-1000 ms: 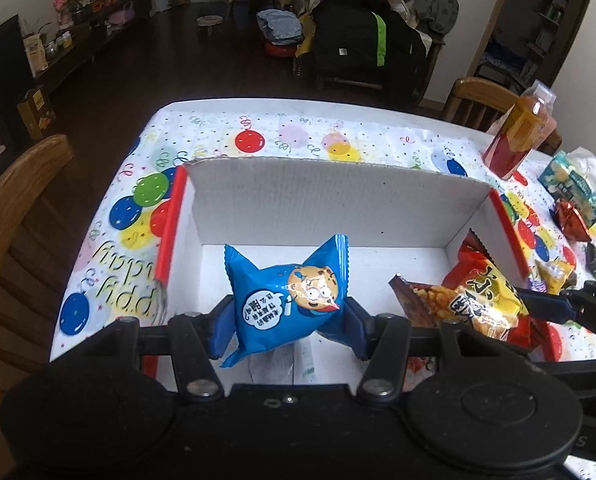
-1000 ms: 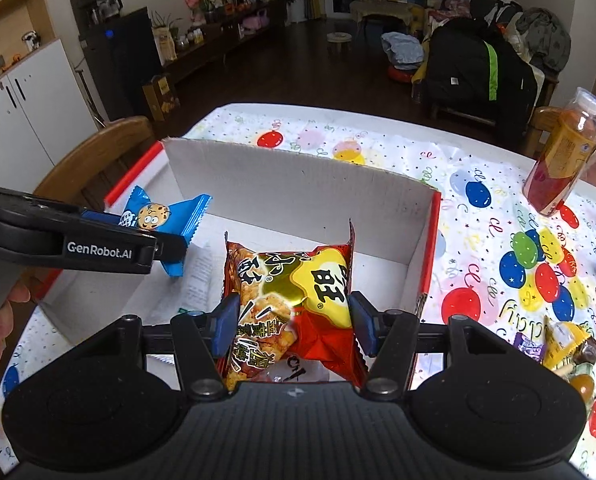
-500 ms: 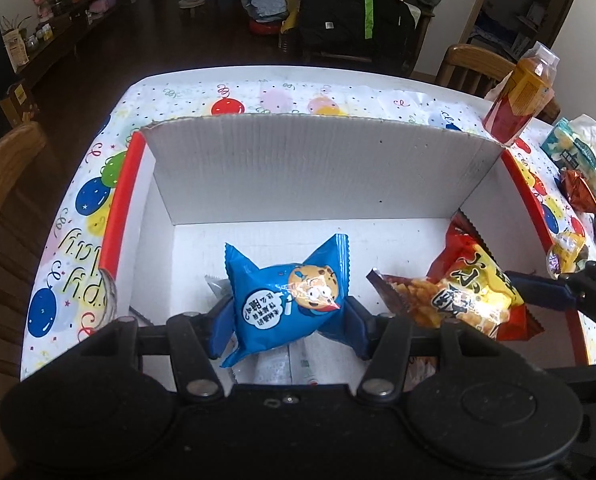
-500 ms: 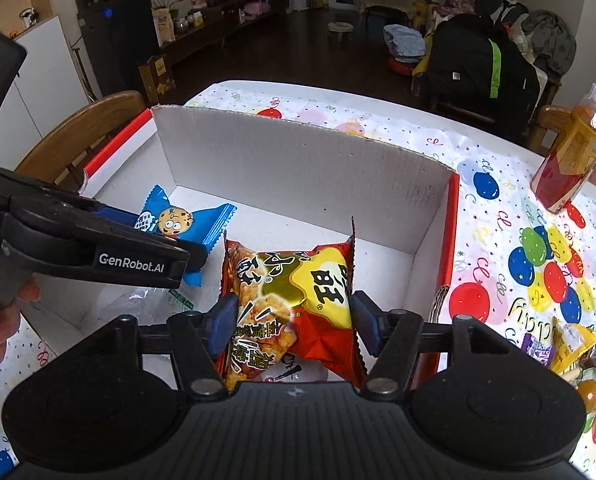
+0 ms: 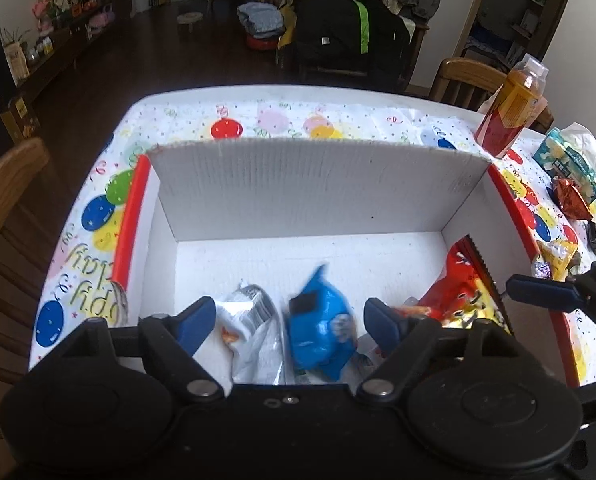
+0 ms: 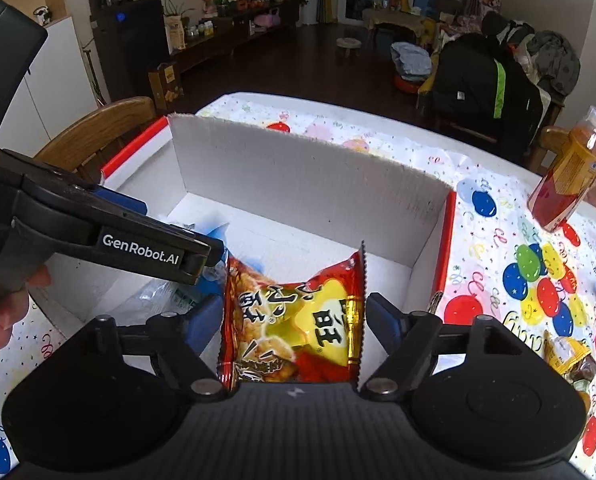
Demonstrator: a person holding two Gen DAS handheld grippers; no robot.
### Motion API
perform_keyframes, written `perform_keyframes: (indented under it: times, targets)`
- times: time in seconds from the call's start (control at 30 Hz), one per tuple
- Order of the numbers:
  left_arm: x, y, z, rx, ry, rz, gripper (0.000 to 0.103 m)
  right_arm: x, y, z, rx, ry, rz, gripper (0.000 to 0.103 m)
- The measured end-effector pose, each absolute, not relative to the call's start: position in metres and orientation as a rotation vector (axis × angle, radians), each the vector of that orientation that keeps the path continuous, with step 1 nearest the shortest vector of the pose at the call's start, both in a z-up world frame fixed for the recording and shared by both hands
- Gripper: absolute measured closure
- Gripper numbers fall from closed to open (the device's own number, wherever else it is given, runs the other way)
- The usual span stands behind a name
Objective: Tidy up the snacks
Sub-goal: 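Open both tools to drop the blue packet and chip bag into the box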
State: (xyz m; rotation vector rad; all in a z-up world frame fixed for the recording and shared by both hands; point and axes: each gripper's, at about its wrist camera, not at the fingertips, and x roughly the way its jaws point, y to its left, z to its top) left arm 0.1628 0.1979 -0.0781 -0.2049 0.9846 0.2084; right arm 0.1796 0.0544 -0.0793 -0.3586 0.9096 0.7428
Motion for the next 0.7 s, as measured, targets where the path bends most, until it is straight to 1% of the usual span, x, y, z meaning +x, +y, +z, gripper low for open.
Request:
perform_keyframes:
  times: [0.07, 0.13, 0.3, 0.63, 0.67, 0.7]
  targets:
    - [0.159, 0.197, -0.074, -0.207, 0.973, 0.204, 0.022, 0.178, 0.053, -0.076, -0.360, 0.902, 0.740, 0.024]
    - [0.155, 0.196, -0.069, -0.210, 0.959, 0.200, 0.018, 0.176, 0.049, -0.071, -0.351, 0.895, 0.740, 0.024]
    - [0.143, 0.190, -0.056, -0.204, 0.922, 0.186, 0.014, 0.172, 0.034, -0.057, -0.290, 0.889, 0.747, 0.024]
    - [0.123, 0.164, -0.026, -0.171, 0.841, 0.140, 0.008, 0.163, -0.002, -0.027, -0.176, 0.870, 0.765, 0.024]
    - [0.121, 0.161, -0.023, -0.169, 0.833, 0.137, 0.007, 0.163, -0.006, -0.025, -0.166, 0.868, 0.766, 0.024]
    - [0.119, 0.158, -0.020, -0.167, 0.825, 0.133, 0.006, 0.162, -0.010, -0.022, -0.157, 0.866, 0.765, 0.021]
